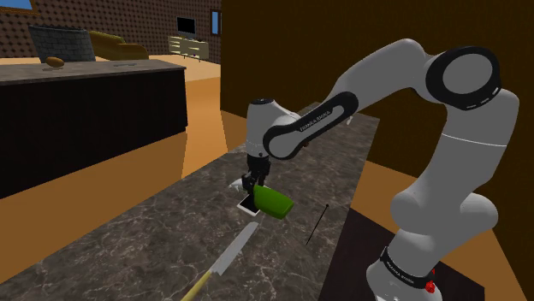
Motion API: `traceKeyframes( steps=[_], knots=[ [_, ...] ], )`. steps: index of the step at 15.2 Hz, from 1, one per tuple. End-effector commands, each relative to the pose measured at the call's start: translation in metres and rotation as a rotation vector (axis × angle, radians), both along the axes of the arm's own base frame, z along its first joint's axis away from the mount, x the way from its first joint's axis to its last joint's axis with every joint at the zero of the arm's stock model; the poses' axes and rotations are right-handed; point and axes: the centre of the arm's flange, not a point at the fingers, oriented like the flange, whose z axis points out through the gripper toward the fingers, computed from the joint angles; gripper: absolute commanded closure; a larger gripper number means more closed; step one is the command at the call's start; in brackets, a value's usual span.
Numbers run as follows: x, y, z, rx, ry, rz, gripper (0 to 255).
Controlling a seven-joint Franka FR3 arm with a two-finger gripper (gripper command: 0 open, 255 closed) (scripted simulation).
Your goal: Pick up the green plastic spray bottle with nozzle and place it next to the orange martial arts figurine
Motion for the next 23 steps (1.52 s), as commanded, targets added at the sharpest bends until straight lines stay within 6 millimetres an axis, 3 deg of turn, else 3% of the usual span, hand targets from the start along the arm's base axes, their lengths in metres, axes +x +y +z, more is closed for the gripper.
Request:
traceKeyframes(
  steps=[1,23],
  knots=[
    [0.0,0.0,0.0,0.0,0.0,0.0,255],
    [0.0,0.0,0.111,0.0,0.0,0.0,255]
  ],
)
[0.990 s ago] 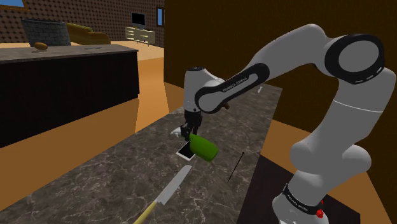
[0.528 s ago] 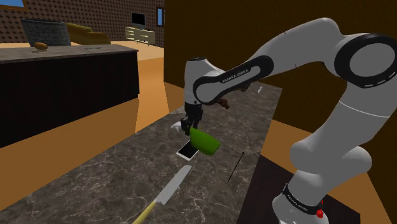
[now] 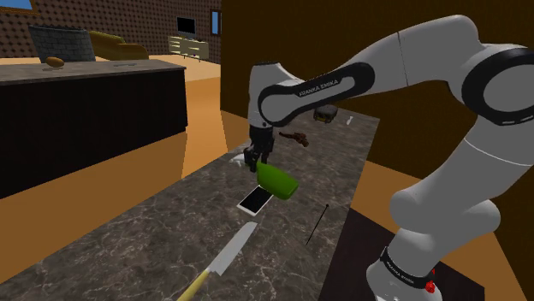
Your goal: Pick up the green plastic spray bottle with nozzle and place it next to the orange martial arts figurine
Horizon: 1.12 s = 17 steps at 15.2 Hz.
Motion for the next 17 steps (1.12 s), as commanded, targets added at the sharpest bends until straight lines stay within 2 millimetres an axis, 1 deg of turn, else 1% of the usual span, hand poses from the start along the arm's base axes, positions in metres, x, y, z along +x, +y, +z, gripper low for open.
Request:
traceKeyframes(
  steps=[1,2,17],
  knots=[
    [0.0,0.0,0.011,0.001,0.0,0.0,255],
    [0.0,0.0,0.012,0.001,0.0,0.0,255],
    [-0.019,-0.198,0.013,0.001,0.0,0.0,255]
  ],
)
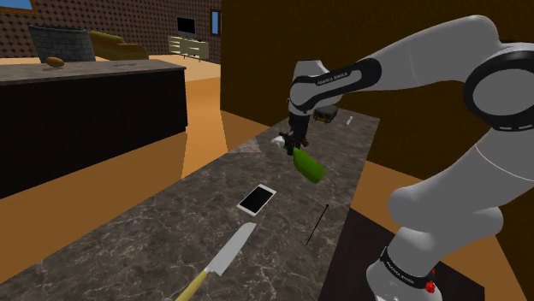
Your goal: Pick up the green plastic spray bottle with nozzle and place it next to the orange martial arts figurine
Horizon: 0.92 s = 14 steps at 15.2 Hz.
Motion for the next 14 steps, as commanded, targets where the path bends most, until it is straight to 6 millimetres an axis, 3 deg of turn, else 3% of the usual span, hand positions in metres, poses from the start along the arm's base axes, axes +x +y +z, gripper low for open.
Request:
traceKeyframes(
  steps=[1,14],
  knots=[
    [-0.002,-0.026,0.002,0.0,0.0,0.002,255],
    [-0.019,-0.197,0.002,0.0,0.0,0.002,255]
  ],
)
